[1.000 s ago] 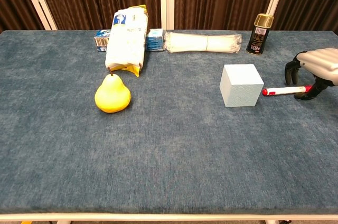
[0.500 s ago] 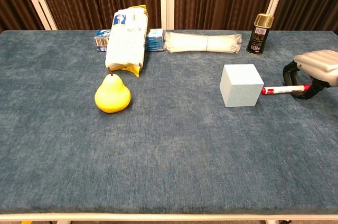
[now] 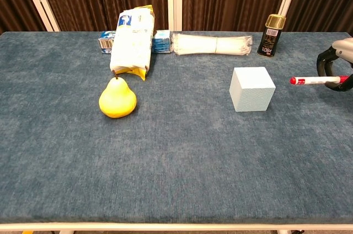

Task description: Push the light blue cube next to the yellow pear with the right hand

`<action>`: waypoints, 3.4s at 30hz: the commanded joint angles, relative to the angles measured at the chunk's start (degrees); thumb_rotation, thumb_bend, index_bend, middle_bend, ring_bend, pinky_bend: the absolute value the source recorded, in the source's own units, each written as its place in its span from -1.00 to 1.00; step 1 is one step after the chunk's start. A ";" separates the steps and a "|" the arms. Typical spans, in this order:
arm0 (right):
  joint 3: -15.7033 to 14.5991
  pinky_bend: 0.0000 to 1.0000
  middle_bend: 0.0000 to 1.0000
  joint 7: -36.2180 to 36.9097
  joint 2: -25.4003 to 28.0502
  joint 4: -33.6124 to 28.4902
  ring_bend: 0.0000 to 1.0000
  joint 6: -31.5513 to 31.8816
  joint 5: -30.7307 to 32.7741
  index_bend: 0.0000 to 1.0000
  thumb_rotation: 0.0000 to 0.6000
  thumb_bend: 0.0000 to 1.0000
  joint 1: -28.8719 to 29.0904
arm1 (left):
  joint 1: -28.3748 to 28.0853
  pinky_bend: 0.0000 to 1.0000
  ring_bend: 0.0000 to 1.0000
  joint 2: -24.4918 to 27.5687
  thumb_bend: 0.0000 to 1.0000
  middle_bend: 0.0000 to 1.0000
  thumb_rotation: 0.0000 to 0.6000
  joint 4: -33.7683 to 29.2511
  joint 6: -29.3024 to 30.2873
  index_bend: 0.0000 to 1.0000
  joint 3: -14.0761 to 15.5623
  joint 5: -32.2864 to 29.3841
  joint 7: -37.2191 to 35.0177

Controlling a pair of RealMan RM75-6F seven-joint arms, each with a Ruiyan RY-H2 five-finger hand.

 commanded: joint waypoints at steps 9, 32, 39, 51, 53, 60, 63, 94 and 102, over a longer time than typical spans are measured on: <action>1.57 -0.59 0.08 -4.08 -3.92 -1.83 -0.64 -3.95 1.79 0.17 1.00 -0.31 4.90 | 0.89 -0.64 -0.76 0.07 -0.80 -0.60 1.00 0.10 0.79 -0.56 0.51 0.06 -0.54; 3.50 -0.59 0.09 -16.60 -6.68 -9.91 -0.64 -5.42 9.91 0.18 1.00 -0.28 11.36 | 2.14 -0.64 -0.76 0.27 -0.80 -0.60 1.00 0.42 2.06 -0.56 1.01 0.71 -1.30; 2.23 -0.59 0.08 -15.83 -4.52 -11.20 -0.64 -5.49 10.53 0.18 1.00 -0.28 10.68 | 1.90 -0.64 -0.76 0.32 -0.80 -0.60 1.00 0.00 2.05 -0.56 1.01 1.39 -1.00; 2.65 -0.62 0.08 -18.82 -9.66 -9.94 -0.64 -7.67 11.53 0.18 1.00 -0.28 15.80 | 3.13 -0.64 -0.76 0.14 -0.80 -0.60 1.00 0.59 2.70 -0.56 1.50 0.90 -1.96; 2.73 -0.62 0.09 -20.08 -10.79 -9.96 -0.64 -7.82 12.13 0.18 1.00 -0.28 16.77 | 3.29 -0.64 -0.76 0.07 -0.80 -0.60 1.00 0.87 2.76 -0.56 1.52 0.80 -2.24; 3.35 -0.63 0.08 -23.78 -14.66 -9.92 -0.64 -7.99 15.07 0.18 1.00 -0.28 19.74 | 3.64 -0.64 -0.76 -0.34 -0.80 -0.60 1.00 1.97 2.78 -0.56 1.63 0.77 -3.31; 3.54 -0.63 0.08 -25.31 -16.41 -9.70 -0.64 -7.96 16.36 0.18 1.00 -0.28 21.02 | 3.71 -0.64 -0.76 -0.45 -0.80 -0.60 1.00 2.42 2.77 -0.56 1.61 0.77 -3.75; -6.19 -0.76 -0.45 -24.63 3.20 -22.45 -0.94 2.41 18.07 -0.68 1.00 -0.48 8.37 | 3.04 -0.64 -0.76 -1.26 -0.80 -0.60 1.00 3.47 3.44 -0.56 0.96 2.65 -5.19; -6.01 -0.77 -0.50 -15.25 13.99 -31.20 -0.96 13.26 10.31 -0.75 1.00 -0.50 1.11 | 3.01 -0.64 -0.76 -1.55 -0.80 -0.60 1.00 4.10 3.25 -0.56 0.74 2.25 -6.27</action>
